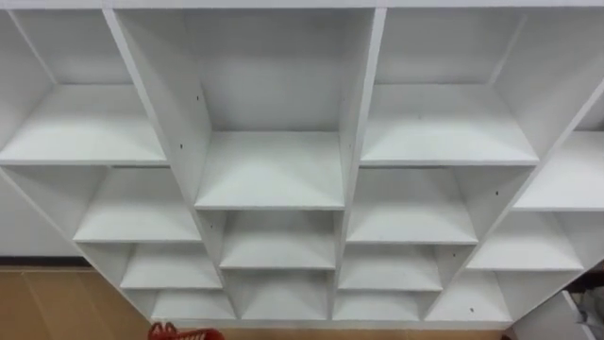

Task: Collect fruits from the closet

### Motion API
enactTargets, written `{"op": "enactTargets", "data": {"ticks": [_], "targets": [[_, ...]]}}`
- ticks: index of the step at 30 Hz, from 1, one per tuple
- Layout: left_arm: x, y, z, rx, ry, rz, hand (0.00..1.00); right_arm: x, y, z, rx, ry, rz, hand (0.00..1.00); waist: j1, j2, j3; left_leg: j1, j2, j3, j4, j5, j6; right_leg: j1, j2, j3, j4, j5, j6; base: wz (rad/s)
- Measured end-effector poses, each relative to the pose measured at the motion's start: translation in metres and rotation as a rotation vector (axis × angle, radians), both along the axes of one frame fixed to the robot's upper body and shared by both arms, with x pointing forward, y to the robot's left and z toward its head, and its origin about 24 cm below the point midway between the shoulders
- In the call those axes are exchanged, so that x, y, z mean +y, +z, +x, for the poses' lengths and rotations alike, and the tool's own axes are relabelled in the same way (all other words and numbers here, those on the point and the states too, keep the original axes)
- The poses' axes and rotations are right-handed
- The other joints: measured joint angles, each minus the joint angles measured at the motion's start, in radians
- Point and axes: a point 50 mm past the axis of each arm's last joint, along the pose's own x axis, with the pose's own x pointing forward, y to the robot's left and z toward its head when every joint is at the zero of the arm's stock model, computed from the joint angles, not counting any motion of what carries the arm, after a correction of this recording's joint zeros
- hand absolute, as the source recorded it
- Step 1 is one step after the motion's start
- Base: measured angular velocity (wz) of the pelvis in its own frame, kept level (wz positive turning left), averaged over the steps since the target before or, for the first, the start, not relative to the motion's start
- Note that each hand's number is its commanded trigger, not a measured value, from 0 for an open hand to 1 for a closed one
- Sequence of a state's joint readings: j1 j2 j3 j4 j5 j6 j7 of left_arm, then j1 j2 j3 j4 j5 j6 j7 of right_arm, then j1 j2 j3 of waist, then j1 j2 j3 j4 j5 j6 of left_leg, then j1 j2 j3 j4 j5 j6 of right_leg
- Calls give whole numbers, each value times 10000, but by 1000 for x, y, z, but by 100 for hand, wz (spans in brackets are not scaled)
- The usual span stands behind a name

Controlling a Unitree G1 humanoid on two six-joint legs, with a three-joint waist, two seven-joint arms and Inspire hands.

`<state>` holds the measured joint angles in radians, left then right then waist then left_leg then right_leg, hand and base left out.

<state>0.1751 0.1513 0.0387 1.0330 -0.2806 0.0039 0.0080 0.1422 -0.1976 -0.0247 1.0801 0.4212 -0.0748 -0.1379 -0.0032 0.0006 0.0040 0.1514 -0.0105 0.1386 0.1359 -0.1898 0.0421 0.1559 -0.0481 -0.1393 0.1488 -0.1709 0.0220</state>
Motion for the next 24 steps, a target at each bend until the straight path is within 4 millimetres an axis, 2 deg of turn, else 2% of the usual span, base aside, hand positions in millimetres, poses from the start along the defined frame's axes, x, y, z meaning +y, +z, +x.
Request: {"op": "enactTargets", "data": {"ticks": [4,6,10,14,18,24], "targets": [[1,-4,-20,567,293,86,100,6,-7,-25,618,-515,712,0,-31,16,5,3,-18,-40,-2,-32,27,-24,-13,-7,3,-14,24,0],[2,-4,-26,703,414,144,100,8,-9,-30,694,-623,940,0,-40,37,-10,2,-17,-29,-3,-36,26,-28,-12,-8,4,-15,25,0],[2,-5,-34,1014,118,367,100,13,-13,-39,805,-951,1592,0,-18,64,24,-10,-13,-33,0,-49,23,-80,-9,-22,5,-16,27,0],[0,-5,-38,1160,21,392,100,20,-16,-47,1163,-960,2363,0,75,107,2,-87,-15,-33,22,-54,28,-156,-15,-16,18,-22,28,0],[-1,-6,-39,1352,3,319,100,27,-18,-50,1494,-601,2778,0,121,136,-12,-90,-16,-21,15,-54,29,-177,-13,-4,18,-22,28,0],[-3,-7,-41,1550,-296,358,100,31,-19,-43,1496,-106,3062,0,130,112,-55,-217,-16,-22,19,-54,29,-291,-12,-15,20,-22,28,0]]}}
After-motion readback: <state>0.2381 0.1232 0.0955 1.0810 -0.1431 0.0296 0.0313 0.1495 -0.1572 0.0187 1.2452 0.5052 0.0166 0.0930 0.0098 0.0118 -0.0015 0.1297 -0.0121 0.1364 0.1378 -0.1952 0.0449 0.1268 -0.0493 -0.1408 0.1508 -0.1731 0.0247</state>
